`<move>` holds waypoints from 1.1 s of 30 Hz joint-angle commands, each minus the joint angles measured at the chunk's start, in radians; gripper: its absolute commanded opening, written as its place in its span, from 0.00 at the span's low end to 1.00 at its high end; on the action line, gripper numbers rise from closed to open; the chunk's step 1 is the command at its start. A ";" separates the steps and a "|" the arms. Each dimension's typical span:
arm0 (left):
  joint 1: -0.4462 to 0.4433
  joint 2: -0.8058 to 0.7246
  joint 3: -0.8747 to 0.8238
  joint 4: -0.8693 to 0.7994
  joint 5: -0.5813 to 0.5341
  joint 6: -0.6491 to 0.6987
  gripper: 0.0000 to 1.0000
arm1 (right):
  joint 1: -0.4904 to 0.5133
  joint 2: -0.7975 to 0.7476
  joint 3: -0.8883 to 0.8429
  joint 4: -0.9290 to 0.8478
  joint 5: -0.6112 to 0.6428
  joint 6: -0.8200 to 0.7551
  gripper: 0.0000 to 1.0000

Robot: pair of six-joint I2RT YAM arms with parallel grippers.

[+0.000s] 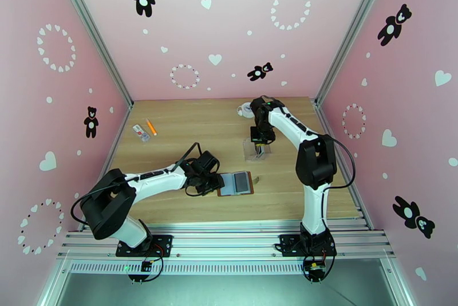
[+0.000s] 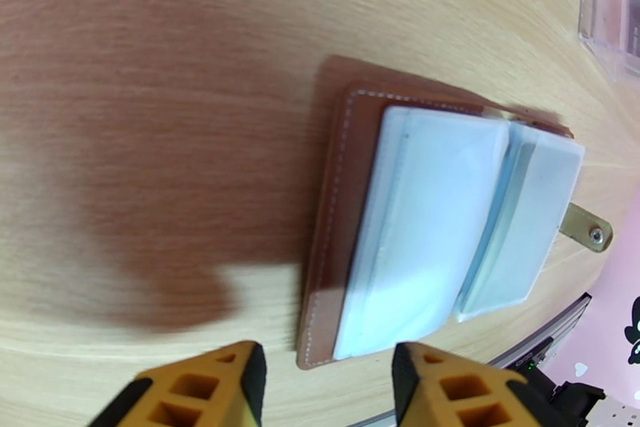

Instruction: Put the credit cards into the card holder

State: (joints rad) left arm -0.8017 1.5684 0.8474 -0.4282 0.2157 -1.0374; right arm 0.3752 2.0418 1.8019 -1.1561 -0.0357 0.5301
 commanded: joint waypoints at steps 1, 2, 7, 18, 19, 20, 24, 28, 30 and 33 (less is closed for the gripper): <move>-0.004 -0.034 -0.008 0.022 -0.014 -0.008 0.47 | -0.009 -0.087 -0.019 -0.021 -0.038 0.025 0.00; -0.003 -0.040 -0.011 0.023 -0.015 -0.009 0.47 | -0.008 -0.100 -0.026 -0.017 -0.047 0.031 0.00; -0.001 -0.048 -0.018 0.027 -0.017 -0.009 0.47 | -0.015 -0.112 -0.045 -0.013 -0.065 0.042 0.00; -0.001 -0.058 -0.025 0.021 -0.017 -0.013 0.47 | -0.045 -0.049 -0.041 0.014 -0.012 0.019 0.00; -0.001 -0.060 -0.025 0.020 -0.016 -0.015 0.47 | -0.049 -0.040 -0.042 0.016 -0.016 0.012 0.00; -0.001 -0.061 -0.025 0.020 -0.016 -0.016 0.47 | -0.051 -0.031 -0.042 0.014 -0.017 0.008 0.00; -0.001 -0.065 -0.025 0.021 -0.014 -0.018 0.47 | -0.051 -0.001 -0.049 0.031 -0.033 -0.005 0.00; 0.000 -0.060 -0.025 0.018 -0.013 -0.015 0.48 | -0.052 0.024 -0.045 0.033 -0.032 -0.015 0.00; -0.001 -0.057 -0.025 0.017 -0.012 -0.013 0.48 | -0.052 0.025 -0.042 0.035 -0.045 -0.024 0.05; -0.002 -0.057 -0.025 0.015 -0.018 -0.015 0.50 | -0.051 0.000 -0.035 0.025 -0.040 -0.033 0.24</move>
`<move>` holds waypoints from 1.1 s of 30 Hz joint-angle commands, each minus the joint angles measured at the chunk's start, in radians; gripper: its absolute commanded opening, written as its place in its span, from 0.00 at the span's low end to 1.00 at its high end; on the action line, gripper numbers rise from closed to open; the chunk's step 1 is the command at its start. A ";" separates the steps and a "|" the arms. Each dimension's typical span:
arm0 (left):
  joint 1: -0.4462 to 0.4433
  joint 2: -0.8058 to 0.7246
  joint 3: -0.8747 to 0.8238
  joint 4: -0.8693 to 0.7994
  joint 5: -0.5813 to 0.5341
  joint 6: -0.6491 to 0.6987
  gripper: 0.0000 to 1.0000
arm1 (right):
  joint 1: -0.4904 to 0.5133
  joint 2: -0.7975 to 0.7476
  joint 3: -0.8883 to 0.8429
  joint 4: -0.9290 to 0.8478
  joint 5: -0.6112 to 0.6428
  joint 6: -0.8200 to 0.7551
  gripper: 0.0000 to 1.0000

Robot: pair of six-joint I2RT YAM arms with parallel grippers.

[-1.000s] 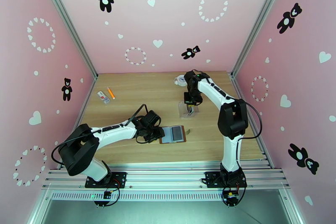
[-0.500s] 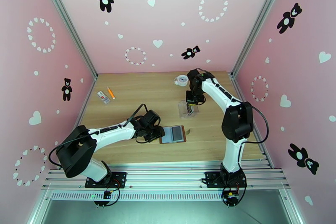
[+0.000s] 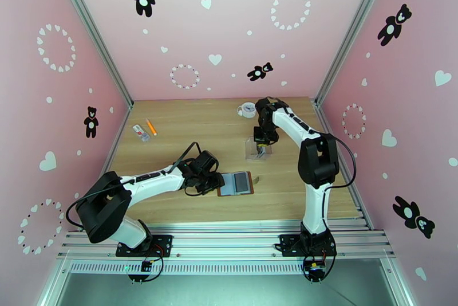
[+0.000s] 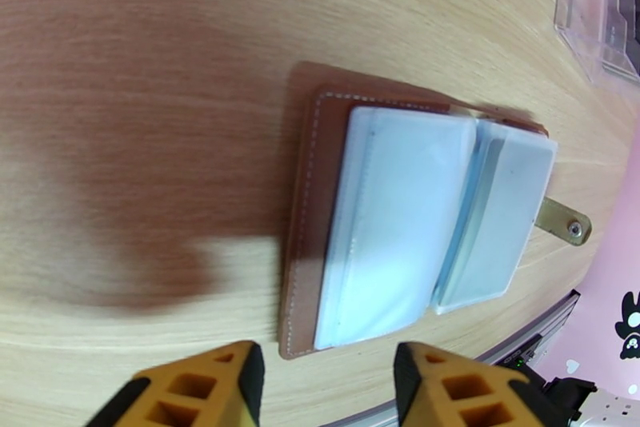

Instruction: Put the credit cards into the card holder

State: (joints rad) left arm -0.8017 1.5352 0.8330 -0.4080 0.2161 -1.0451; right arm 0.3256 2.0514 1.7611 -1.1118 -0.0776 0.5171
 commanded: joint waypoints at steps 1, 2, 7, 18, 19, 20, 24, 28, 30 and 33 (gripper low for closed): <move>0.000 -0.022 -0.009 -0.007 -0.020 -0.007 0.50 | -0.002 -0.023 0.006 -0.024 0.008 -0.022 0.28; 0.000 -0.021 -0.008 -0.011 -0.021 -0.008 0.50 | -0.002 -0.043 0.001 -0.030 0.013 -0.027 0.32; 0.001 -0.024 -0.005 -0.028 -0.042 -0.017 0.51 | 0.005 -0.203 -0.111 -0.029 0.009 -0.036 0.36; 0.013 0.004 -0.005 -0.043 -0.066 -0.024 0.52 | 0.104 -0.441 -0.614 0.140 -0.236 0.019 0.44; 0.015 0.009 -0.004 -0.040 -0.065 -0.024 0.52 | 0.106 -0.444 -0.646 0.157 -0.242 0.026 0.44; 0.016 0.016 -0.003 -0.038 -0.062 -0.024 0.52 | 0.105 -0.444 -0.676 0.173 -0.244 0.033 0.44; 0.015 0.037 0.005 -0.026 -0.052 -0.023 0.52 | 0.107 -0.412 -0.723 0.225 -0.247 0.037 0.41; 0.015 0.046 0.018 -0.033 -0.052 -0.017 0.52 | 0.109 -0.389 -0.708 0.249 -0.234 0.033 0.36; 0.015 0.048 0.023 -0.034 -0.052 -0.016 0.52 | 0.109 -0.376 -0.696 0.256 -0.235 0.033 0.34; 0.015 0.053 0.024 -0.034 -0.050 -0.016 0.52 | 0.109 -0.357 -0.679 0.254 -0.224 0.026 0.30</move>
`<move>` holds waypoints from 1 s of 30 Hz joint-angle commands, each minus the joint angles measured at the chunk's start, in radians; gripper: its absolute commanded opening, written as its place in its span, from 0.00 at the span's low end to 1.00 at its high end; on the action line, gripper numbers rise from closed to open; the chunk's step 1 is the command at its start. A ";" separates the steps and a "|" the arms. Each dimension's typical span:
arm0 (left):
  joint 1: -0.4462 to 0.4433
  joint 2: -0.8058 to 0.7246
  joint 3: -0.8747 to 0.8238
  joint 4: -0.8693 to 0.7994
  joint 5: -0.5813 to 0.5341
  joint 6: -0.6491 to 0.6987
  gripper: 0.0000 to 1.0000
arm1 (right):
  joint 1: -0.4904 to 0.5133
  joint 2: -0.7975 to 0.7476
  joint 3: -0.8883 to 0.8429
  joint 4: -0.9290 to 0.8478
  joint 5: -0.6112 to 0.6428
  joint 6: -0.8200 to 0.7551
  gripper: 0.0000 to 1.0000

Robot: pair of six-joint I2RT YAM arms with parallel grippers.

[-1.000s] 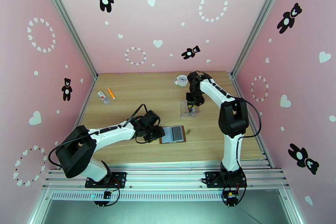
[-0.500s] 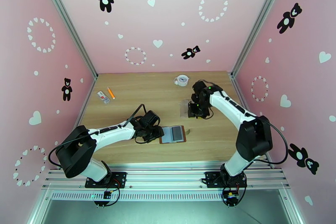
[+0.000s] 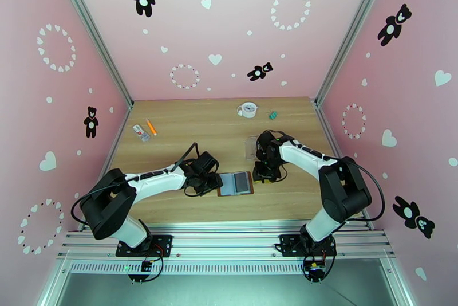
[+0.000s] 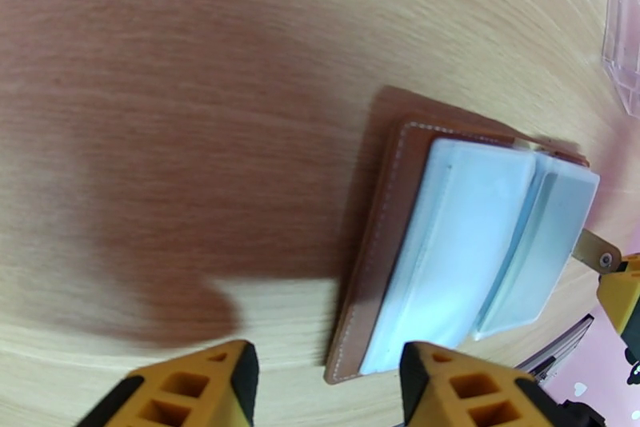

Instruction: Put the credit cards into the card holder

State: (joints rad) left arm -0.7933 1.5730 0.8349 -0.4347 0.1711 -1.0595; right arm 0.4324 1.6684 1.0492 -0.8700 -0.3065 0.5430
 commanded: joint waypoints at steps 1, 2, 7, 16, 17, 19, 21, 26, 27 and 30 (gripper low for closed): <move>0.007 0.016 0.021 -0.006 -0.005 -0.003 0.52 | 0.002 0.029 0.036 0.012 0.007 0.000 0.28; 0.006 0.016 0.022 -0.005 -0.005 -0.005 0.52 | 0.002 0.030 0.038 0.012 0.009 -0.003 0.26; 0.006 0.020 0.024 0.001 -0.007 -0.011 0.52 | 0.002 0.026 0.053 0.008 0.015 -0.008 0.21; 0.006 0.024 0.027 -0.001 -0.011 -0.019 0.52 | 0.002 0.021 0.062 -0.010 0.011 -0.030 0.11; 0.007 0.024 0.027 -0.001 -0.012 -0.021 0.52 | 0.002 0.024 0.064 -0.012 0.010 -0.031 0.11; 0.006 0.024 0.028 -0.002 -0.012 -0.023 0.52 | 0.002 0.026 0.063 -0.012 0.008 -0.033 0.11; 0.006 0.024 0.029 -0.003 -0.013 -0.021 0.52 | 0.001 0.027 0.063 -0.011 0.007 -0.034 0.11; 0.006 0.023 0.025 -0.006 -0.015 -0.022 0.52 | 0.003 0.031 0.063 -0.011 0.002 -0.034 0.11; 0.005 0.022 0.025 -0.006 -0.017 -0.023 0.52 | 0.002 0.032 0.064 -0.011 -0.001 -0.035 0.12; 0.005 0.018 0.025 -0.007 -0.017 -0.023 0.52 | 0.002 0.031 0.064 -0.014 -0.003 -0.038 0.16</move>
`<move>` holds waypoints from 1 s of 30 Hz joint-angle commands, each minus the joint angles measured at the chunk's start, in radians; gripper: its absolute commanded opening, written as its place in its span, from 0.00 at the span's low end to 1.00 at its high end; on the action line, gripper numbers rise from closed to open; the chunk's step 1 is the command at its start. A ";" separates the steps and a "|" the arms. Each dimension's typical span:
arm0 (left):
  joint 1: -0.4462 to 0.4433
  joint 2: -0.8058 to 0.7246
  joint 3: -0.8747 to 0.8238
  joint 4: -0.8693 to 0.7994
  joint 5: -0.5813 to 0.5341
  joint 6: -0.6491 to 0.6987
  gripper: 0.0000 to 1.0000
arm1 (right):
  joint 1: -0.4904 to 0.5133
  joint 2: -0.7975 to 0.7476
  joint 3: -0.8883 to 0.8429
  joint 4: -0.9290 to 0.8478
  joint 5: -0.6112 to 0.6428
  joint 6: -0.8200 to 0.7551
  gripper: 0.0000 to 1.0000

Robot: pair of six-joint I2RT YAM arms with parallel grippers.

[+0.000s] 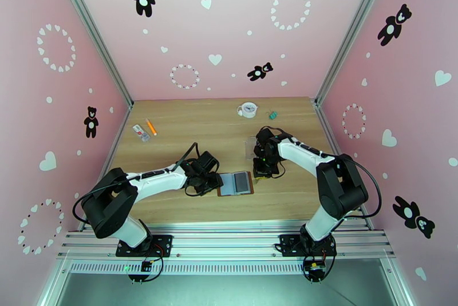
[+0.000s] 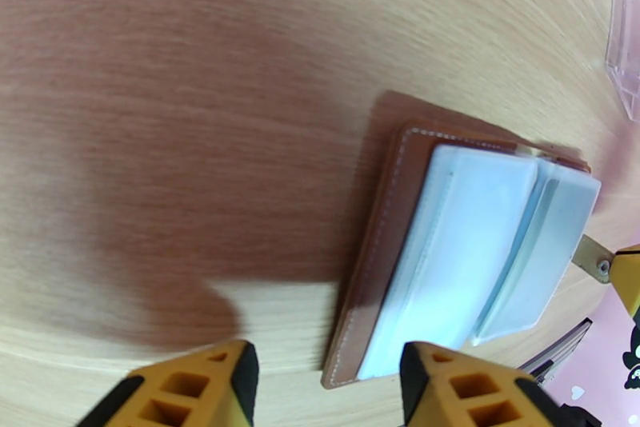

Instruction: Put the credit cards into the card holder

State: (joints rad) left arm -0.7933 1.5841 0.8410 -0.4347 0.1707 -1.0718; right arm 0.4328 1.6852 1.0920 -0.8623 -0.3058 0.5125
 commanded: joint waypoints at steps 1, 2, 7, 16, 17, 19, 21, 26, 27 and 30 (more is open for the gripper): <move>0.005 0.007 0.019 -0.007 -0.018 -0.011 0.52 | 0.002 0.013 0.021 -0.023 -0.003 -0.008 0.16; 0.005 0.008 0.020 -0.008 -0.017 -0.011 0.52 | 0.001 0.012 0.021 -0.024 -0.002 -0.008 0.16; 0.005 0.002 0.023 -0.014 -0.022 -0.011 0.52 | 0.001 -0.004 0.016 -0.031 -0.005 -0.011 0.14; 0.005 0.002 0.023 -0.019 -0.020 -0.008 0.52 | 0.001 -0.006 0.012 -0.035 -0.014 -0.011 0.13; 0.005 0.003 0.026 -0.019 -0.020 -0.007 0.52 | 0.002 -0.010 0.010 -0.037 -0.016 -0.011 0.14; 0.006 0.005 0.030 -0.018 -0.019 -0.005 0.52 | 0.002 -0.014 0.008 -0.038 -0.017 -0.013 0.16; 0.006 0.010 0.032 -0.020 -0.019 -0.004 0.52 | 0.001 -0.022 0.005 -0.038 -0.019 -0.016 0.17; 0.005 0.012 0.037 -0.024 -0.017 0.003 0.52 | 0.001 -0.026 -0.006 -0.037 -0.016 -0.016 0.16; 0.005 0.011 0.036 -0.025 -0.017 0.004 0.52 | 0.002 -0.025 -0.006 -0.036 -0.017 -0.015 0.15; 0.006 0.015 0.038 -0.026 -0.015 0.006 0.52 | 0.002 -0.028 -0.008 -0.034 -0.016 -0.012 0.13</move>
State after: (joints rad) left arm -0.7933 1.5841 0.8597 -0.4385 0.1707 -1.0744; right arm 0.4324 1.6840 1.0920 -0.8719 -0.3164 0.5049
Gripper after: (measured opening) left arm 0.520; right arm 0.134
